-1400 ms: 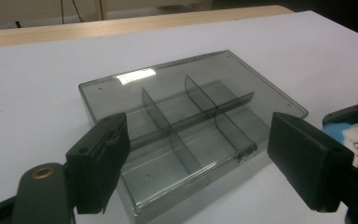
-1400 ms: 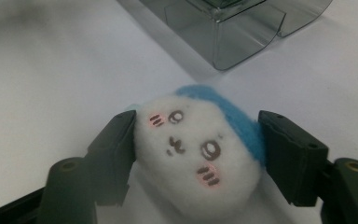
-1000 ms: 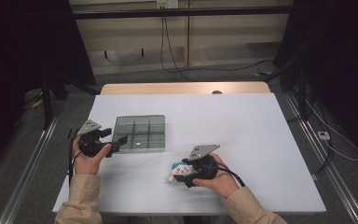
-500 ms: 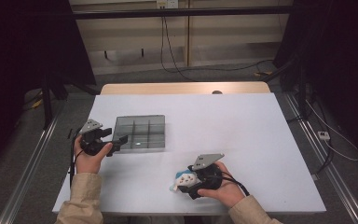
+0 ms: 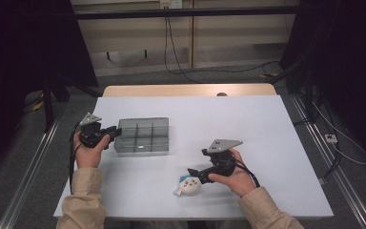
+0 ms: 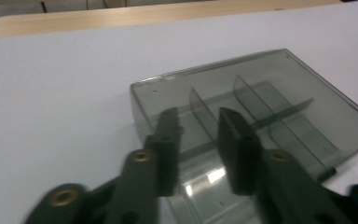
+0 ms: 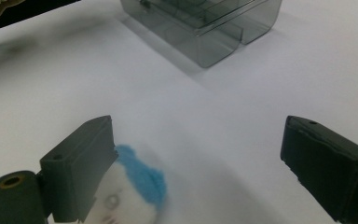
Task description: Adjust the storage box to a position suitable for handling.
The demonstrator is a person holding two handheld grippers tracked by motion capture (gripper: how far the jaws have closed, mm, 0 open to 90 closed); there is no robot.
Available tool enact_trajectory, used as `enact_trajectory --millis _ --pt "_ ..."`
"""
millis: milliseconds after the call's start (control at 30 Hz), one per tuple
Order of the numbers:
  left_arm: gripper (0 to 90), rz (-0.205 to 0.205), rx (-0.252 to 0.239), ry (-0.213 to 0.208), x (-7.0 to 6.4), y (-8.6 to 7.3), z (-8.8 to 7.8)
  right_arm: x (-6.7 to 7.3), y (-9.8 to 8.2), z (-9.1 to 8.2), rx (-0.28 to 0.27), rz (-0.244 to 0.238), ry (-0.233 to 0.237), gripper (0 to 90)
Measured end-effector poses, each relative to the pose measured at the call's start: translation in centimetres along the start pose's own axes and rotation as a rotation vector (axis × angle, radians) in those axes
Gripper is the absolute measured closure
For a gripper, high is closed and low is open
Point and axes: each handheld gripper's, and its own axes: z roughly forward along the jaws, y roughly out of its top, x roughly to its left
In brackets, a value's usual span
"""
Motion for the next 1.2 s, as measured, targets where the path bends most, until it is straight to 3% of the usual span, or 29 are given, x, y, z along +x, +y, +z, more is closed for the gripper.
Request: enact_trajectory --millis 67,100,167,233,300,333,400,433,600,767,1067,1200 --pt "81.5 -0.006 0.001 -0.001 0.3 0.0 0.1 -0.3 0.1 0.1 0.003 -0.004 -0.012 9.3" --pt "85.8 -0.002 0.008 0.024 0.7 0.1 0.2 -0.5 0.1 0.1 0.004 -0.005 -0.013 9.3" --pt "89.3 0.001 0.015 0.033 0.9 0.2 0.2 -0.7 0.1 0.3 0.009 -0.001 -0.017 9.0" --pt "90.0 -0.003 0.023 0.054 1.4 0.1 0.4 -1.0 0.1 0.4 0.006 0.002 -0.025 9.0" --pt "90.0 -0.017 0.042 0.048 1.7 -0.1 0.9 -1.1 0.2 0.4 0.006 0.002 -0.031 8.9" --pt "90.0 -0.005 0.059 0.067 1.8 -0.3 1.3 -1.2 0.2 0.5 0.005 0.002 -0.039 8.9" --pt "90.0 -0.024 0.065 0.054 2.1 -0.6 1.7 -1.5 0.2 0.5 0.005 0.004 -0.051 8.9" --pt "90.0 -0.013 0.076 0.072 2.2 -0.7 1.9 -1.6 0.1 0.6 0.013 0.005 -0.058 8.9" --pt "90.0 -0.025 0.103 0.045 2.4 -1.1 2.9 -1.8 0.2 0.4 0.013 0.006 -0.079 8.9" --pt "90.0 -0.004 0.128 0.060 2.3 -1.4 3.6 -2.0 0.1 0.3 0.014 0.009 -0.096 9.3" --pt "90.0 -0.024 0.118 0.029 2.5 -1.7 3.9 -2.6 -0.2 0.3 0.010 0.022 -0.148 10.0" --pt "90.0 -0.019 0.113 0.014 2.1 -1.6 4.2 -3.0 -0.1 0.2 -0.014 0.045 -0.182 17.1"
